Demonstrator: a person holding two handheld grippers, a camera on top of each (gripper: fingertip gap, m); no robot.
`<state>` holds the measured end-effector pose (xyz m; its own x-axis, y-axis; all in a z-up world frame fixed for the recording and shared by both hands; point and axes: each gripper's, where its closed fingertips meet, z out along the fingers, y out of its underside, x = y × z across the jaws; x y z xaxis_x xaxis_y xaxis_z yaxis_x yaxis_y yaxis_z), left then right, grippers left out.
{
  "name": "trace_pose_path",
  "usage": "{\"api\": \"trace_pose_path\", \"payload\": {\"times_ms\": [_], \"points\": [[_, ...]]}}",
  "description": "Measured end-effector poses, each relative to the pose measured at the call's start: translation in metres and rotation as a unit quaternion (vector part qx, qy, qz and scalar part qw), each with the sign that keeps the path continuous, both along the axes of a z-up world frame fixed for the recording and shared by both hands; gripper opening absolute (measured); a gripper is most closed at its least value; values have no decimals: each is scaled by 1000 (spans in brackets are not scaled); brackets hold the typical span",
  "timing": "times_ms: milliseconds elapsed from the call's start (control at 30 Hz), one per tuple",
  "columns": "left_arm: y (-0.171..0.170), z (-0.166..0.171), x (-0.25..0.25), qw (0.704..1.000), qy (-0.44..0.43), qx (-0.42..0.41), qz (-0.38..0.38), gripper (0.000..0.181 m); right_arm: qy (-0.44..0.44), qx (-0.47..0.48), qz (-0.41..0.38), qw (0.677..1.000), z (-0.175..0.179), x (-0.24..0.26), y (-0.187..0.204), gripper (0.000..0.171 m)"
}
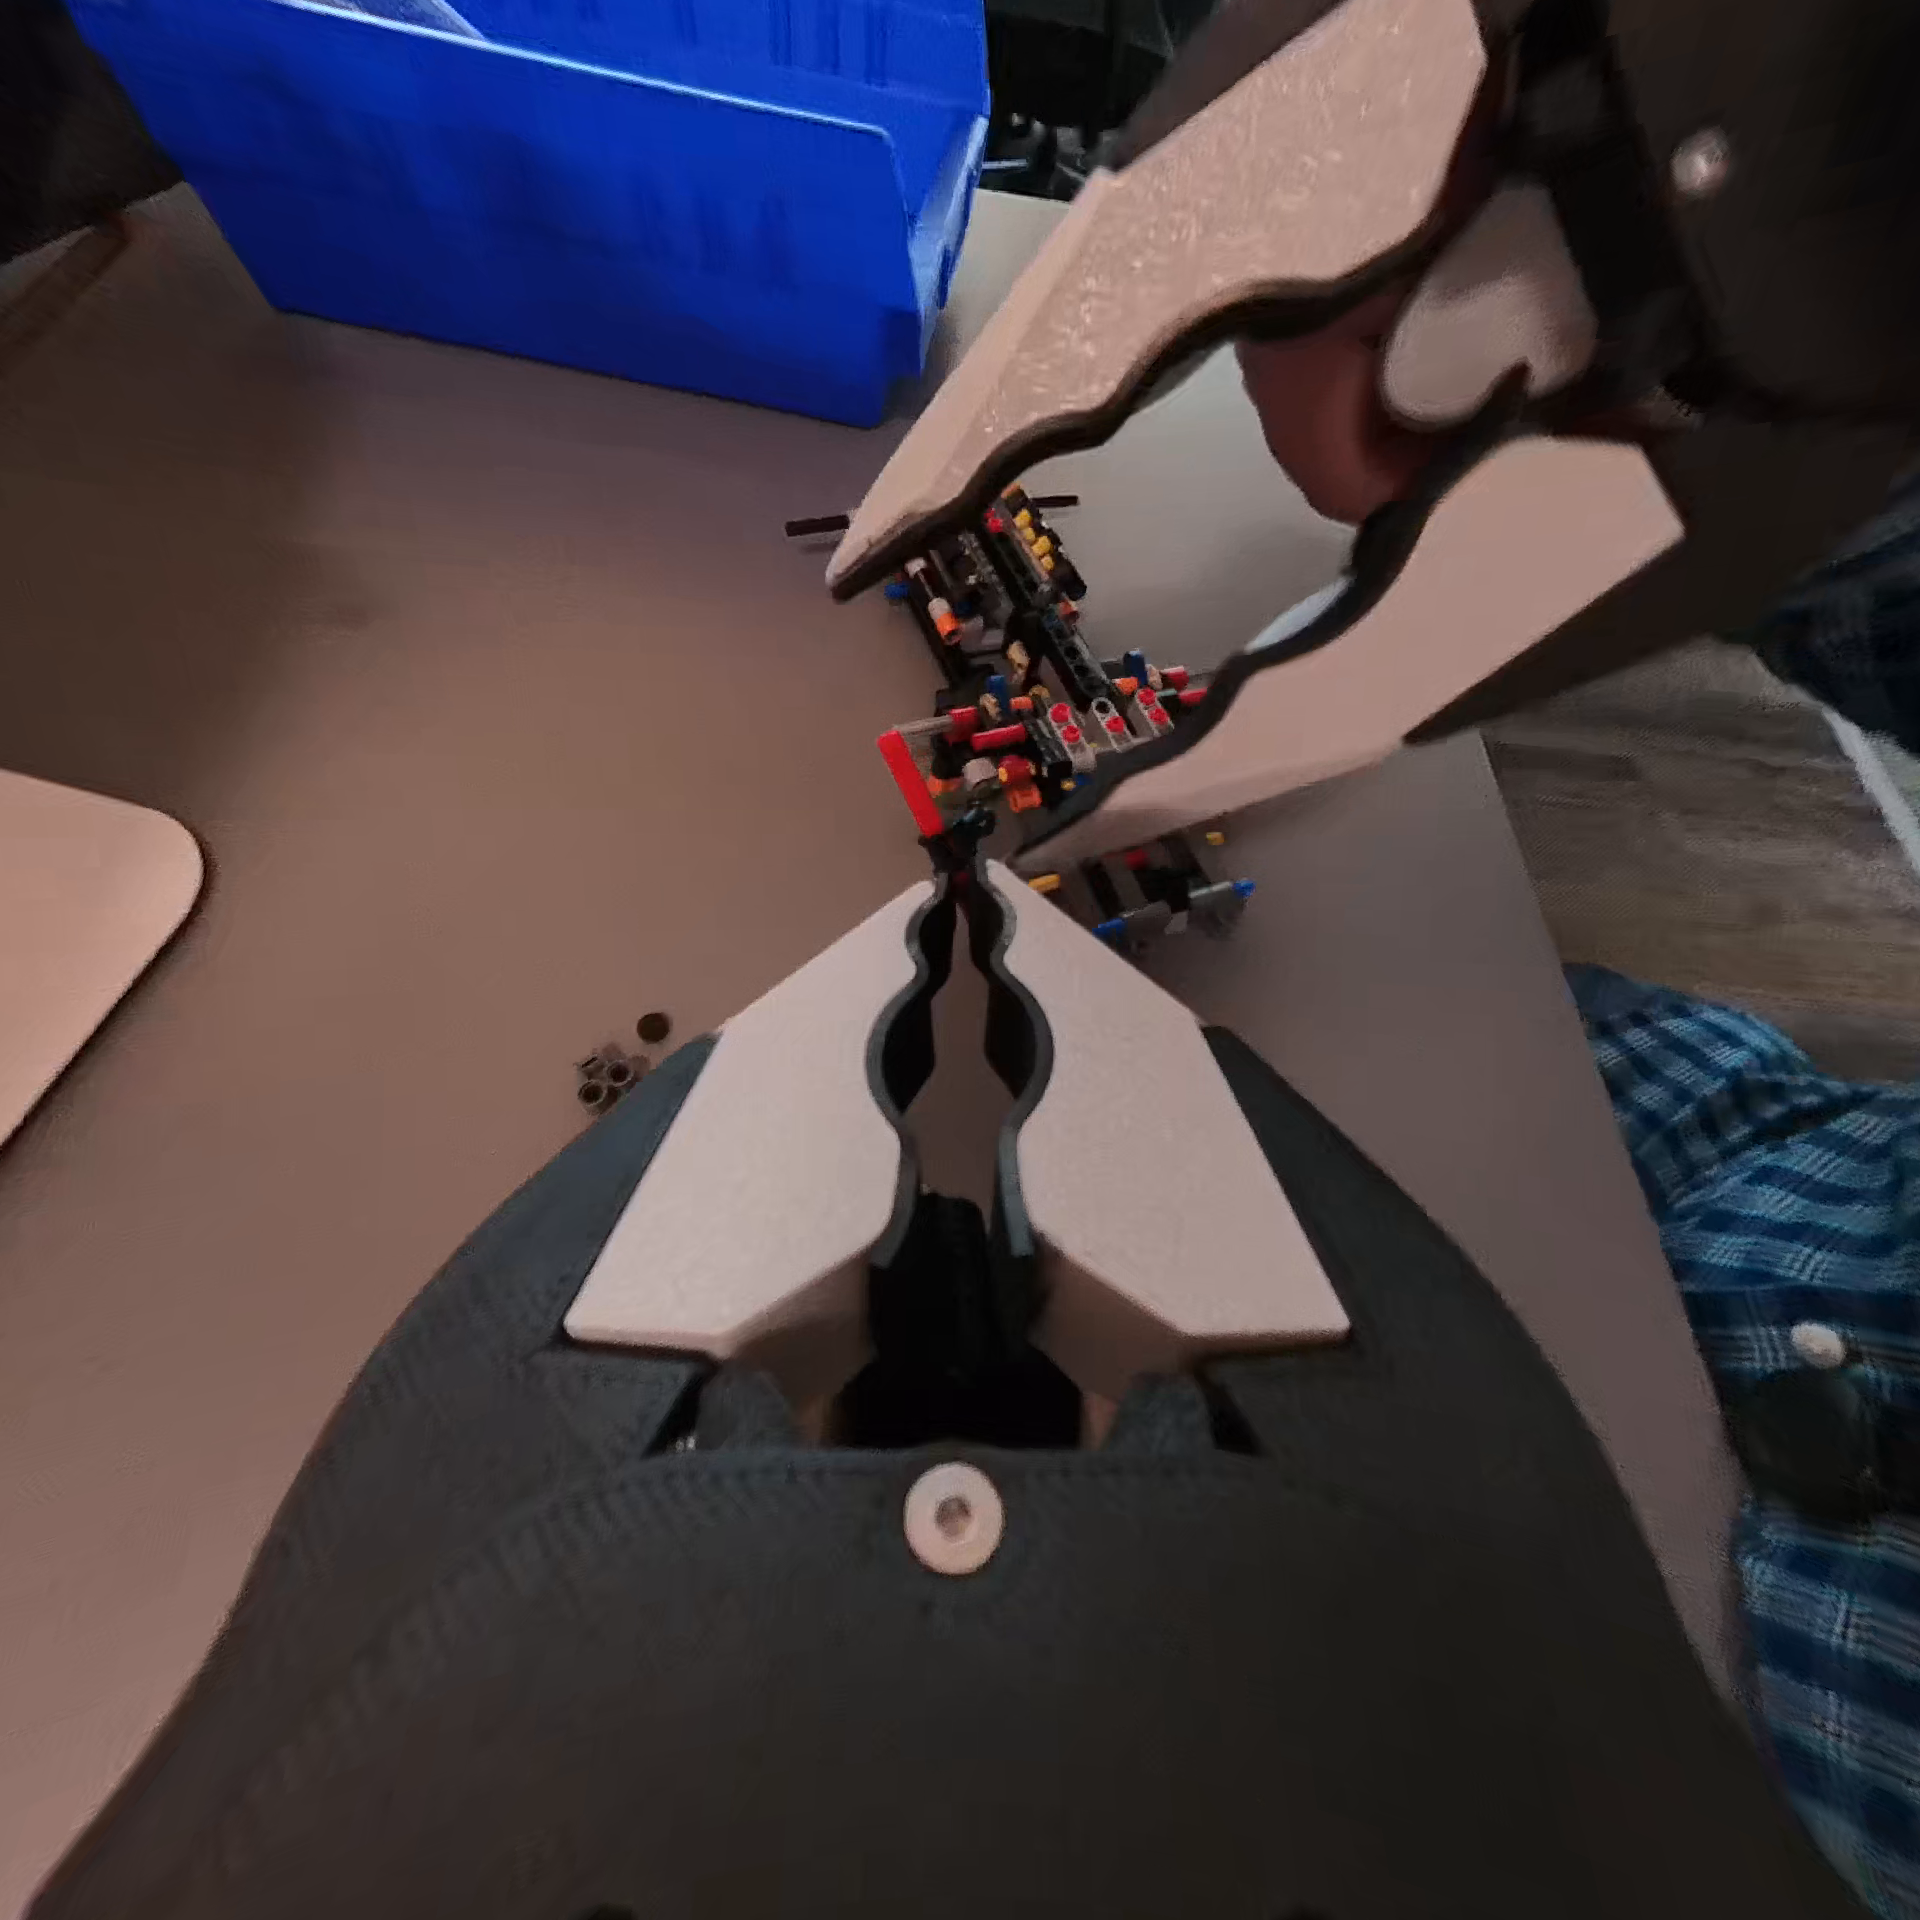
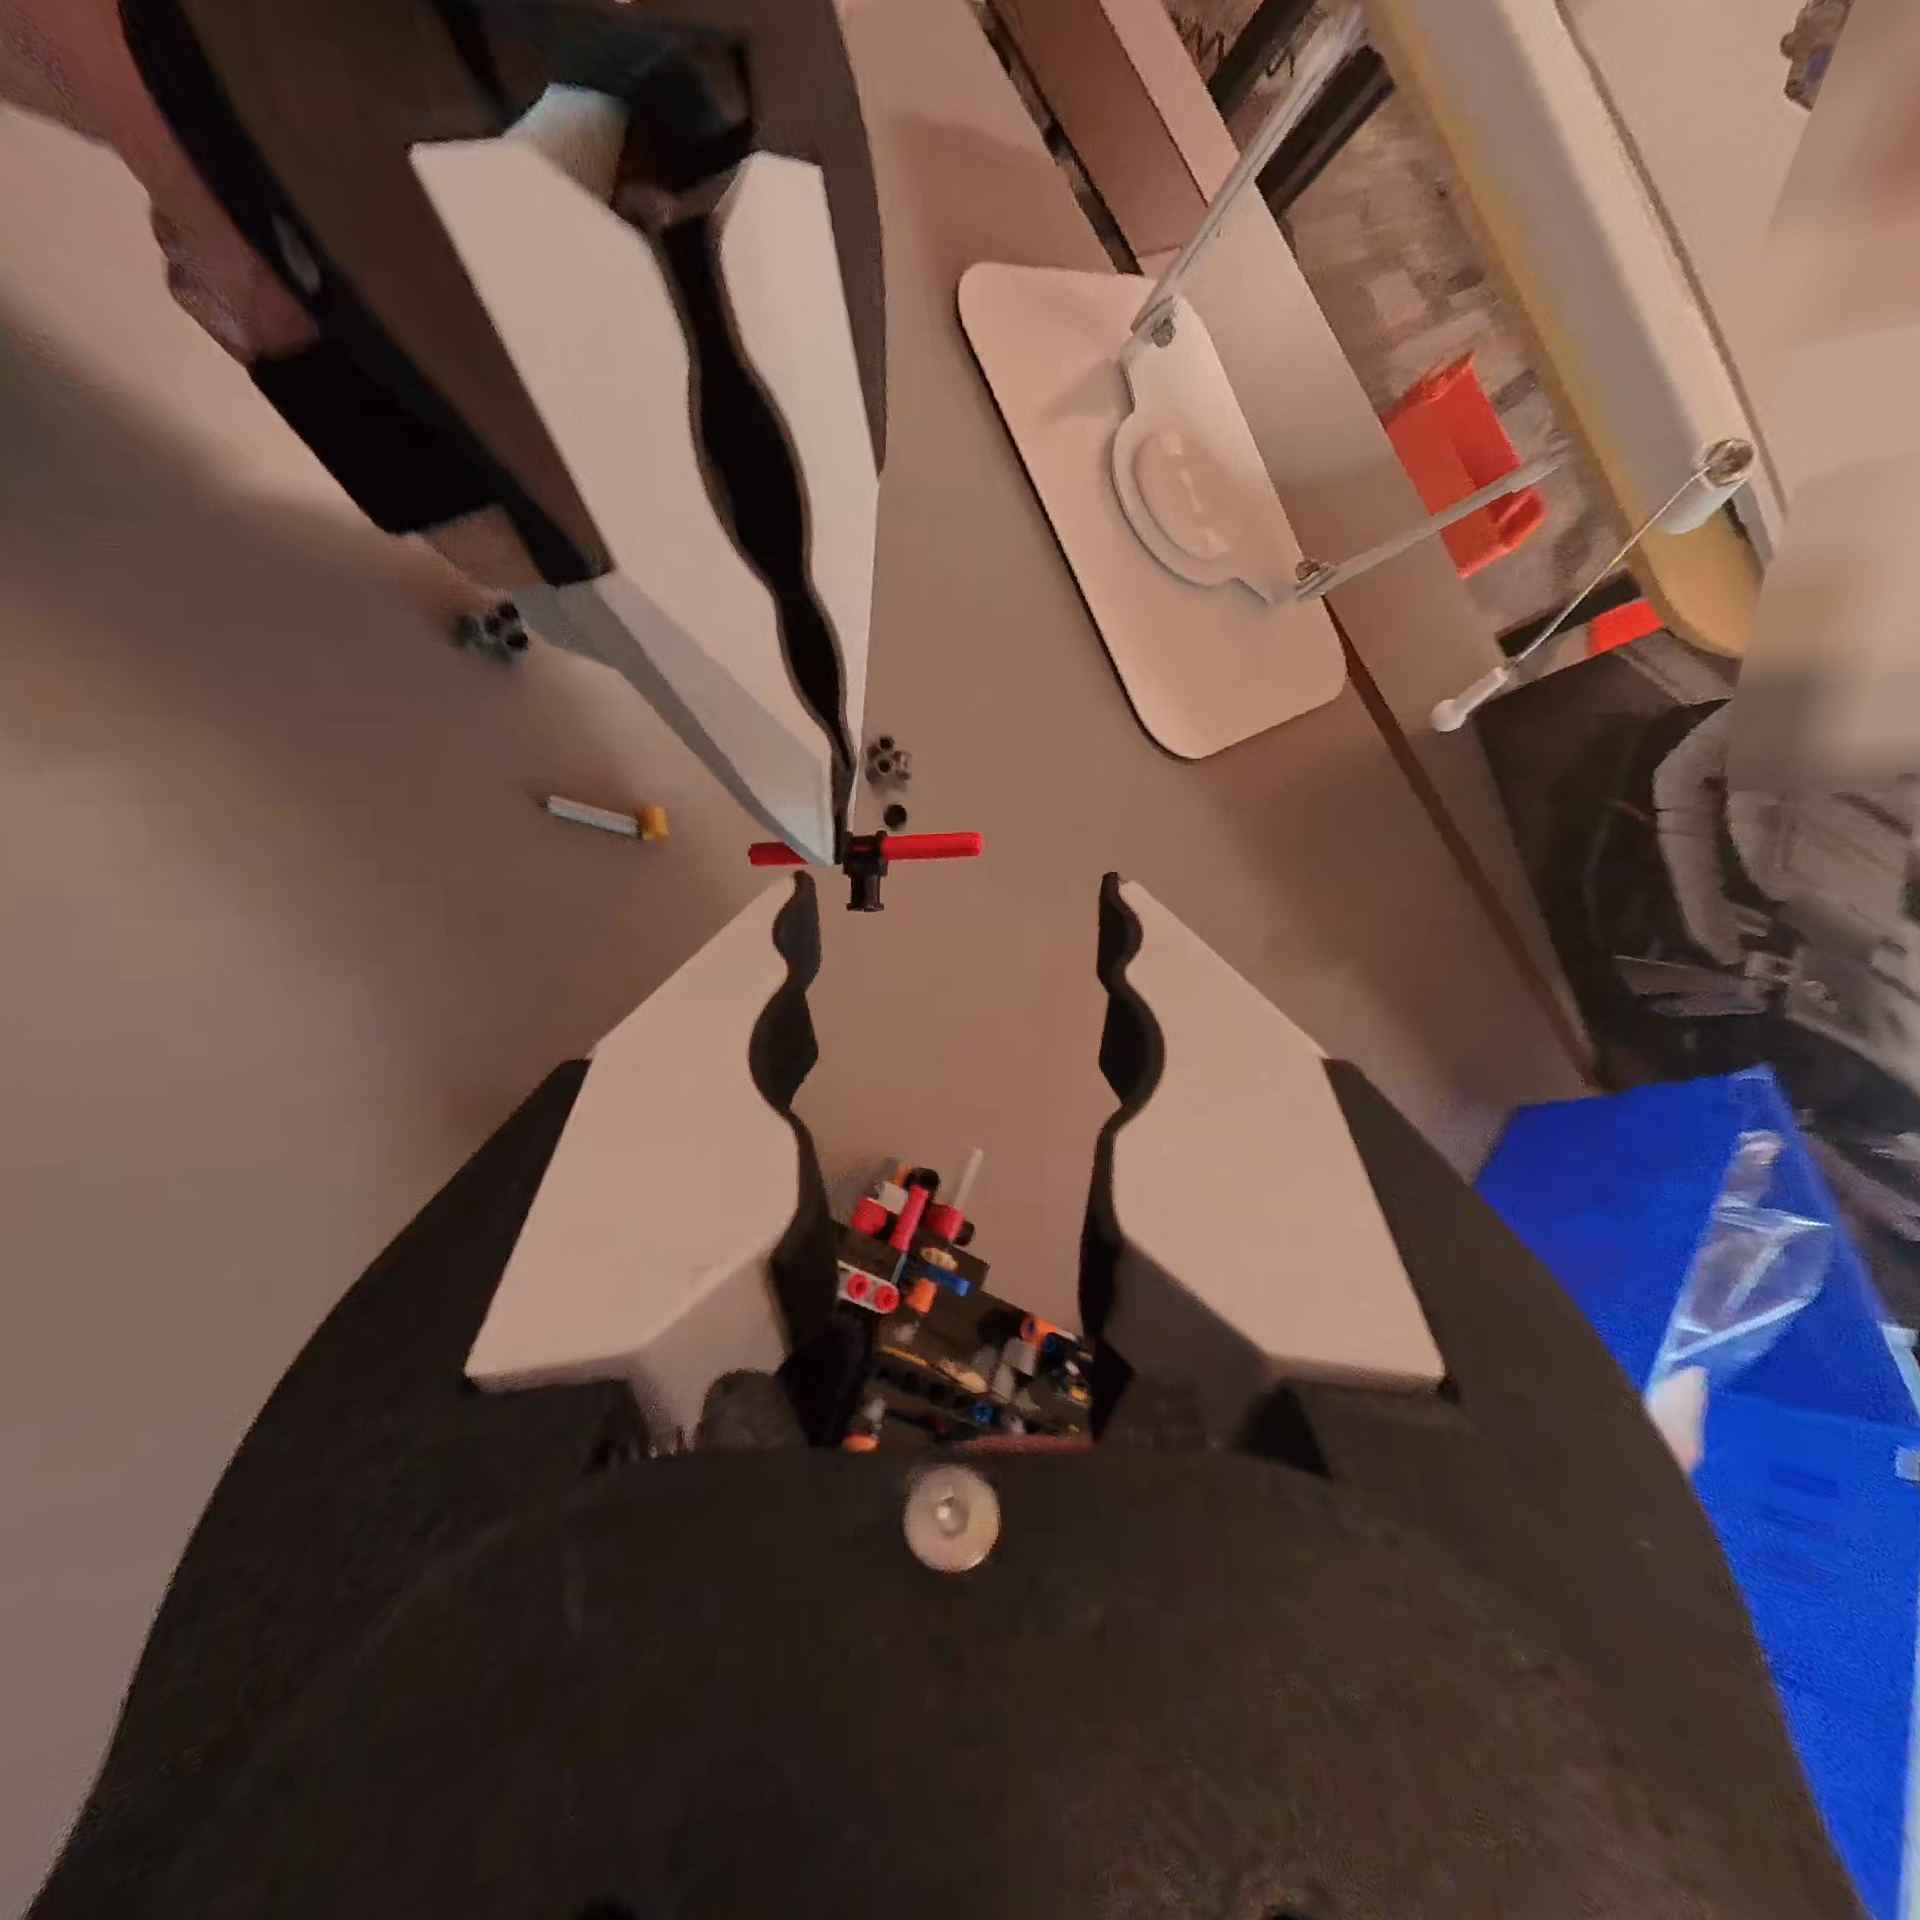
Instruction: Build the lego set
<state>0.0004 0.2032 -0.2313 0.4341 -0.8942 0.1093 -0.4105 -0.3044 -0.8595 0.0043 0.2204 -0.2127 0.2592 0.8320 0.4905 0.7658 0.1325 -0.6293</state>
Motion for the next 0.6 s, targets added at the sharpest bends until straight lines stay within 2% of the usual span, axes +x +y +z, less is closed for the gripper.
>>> {"api": "trace_pose_path", "payload": {"times_ms": [33,367,500,600], "points": [[-4,1,0,1000,7,11,-18,1,16,-18,2,1000,1,-2,-3,47],[-17,5,-4,987,89,118,-71,1,133,-142,26,980,7,-16,-20,26],[-23,-1,-3,979,123,134,-89,1,101,-111,40,988,5,-15,-25,29],[-28,-7,-2,977,138,124,-103,0,37,-20,61,997,10,-12,-28,31]]}}
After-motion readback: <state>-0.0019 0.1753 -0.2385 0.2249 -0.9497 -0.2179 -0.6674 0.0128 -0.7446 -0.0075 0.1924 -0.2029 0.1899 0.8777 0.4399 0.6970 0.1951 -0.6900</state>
